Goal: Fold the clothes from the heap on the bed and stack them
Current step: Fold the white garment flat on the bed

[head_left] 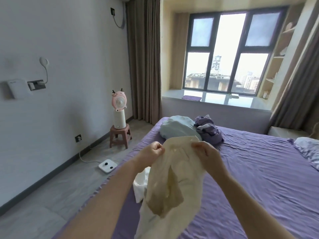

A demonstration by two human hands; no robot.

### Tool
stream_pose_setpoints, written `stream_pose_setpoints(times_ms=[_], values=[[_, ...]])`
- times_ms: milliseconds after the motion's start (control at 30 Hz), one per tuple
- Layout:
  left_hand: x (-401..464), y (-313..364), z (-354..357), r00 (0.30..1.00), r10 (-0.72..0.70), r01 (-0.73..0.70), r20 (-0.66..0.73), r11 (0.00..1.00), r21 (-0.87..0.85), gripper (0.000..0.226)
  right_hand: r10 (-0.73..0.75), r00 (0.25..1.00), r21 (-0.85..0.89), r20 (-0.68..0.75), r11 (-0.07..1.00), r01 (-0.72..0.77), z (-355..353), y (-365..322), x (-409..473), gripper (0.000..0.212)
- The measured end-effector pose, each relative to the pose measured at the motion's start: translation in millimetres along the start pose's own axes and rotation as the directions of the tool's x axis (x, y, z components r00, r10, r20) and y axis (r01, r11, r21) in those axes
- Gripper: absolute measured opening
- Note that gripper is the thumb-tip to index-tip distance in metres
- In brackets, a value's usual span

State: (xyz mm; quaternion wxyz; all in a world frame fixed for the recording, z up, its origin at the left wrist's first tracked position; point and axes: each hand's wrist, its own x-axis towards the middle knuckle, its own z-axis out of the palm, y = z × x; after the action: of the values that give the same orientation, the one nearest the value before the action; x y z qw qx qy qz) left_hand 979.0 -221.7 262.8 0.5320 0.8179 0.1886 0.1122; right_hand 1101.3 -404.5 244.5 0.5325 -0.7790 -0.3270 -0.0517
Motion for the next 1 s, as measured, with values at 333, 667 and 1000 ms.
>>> stream_pose_setpoints(times_ms=[333,667,1000], values=[[26,22,7,0.991,0.137,-0.137,0.007,0.991,-0.01,0.016,0.145,0.942,-0.339,-0.302,0.908,-0.248,21,-13,-11,0.05],[20,27,-7,0.987,0.137,-0.117,0.085,0.971,-0.206,0.018,-0.212,0.977,-0.647,0.037,0.739,0.185,5,-18,-31,0.046],[5,34,5,0.945,0.205,-0.174,0.254,0.975,-0.139,0.035,-0.182,0.98,-0.685,0.077,0.705,0.185,-31,-6,-64,0.015]])
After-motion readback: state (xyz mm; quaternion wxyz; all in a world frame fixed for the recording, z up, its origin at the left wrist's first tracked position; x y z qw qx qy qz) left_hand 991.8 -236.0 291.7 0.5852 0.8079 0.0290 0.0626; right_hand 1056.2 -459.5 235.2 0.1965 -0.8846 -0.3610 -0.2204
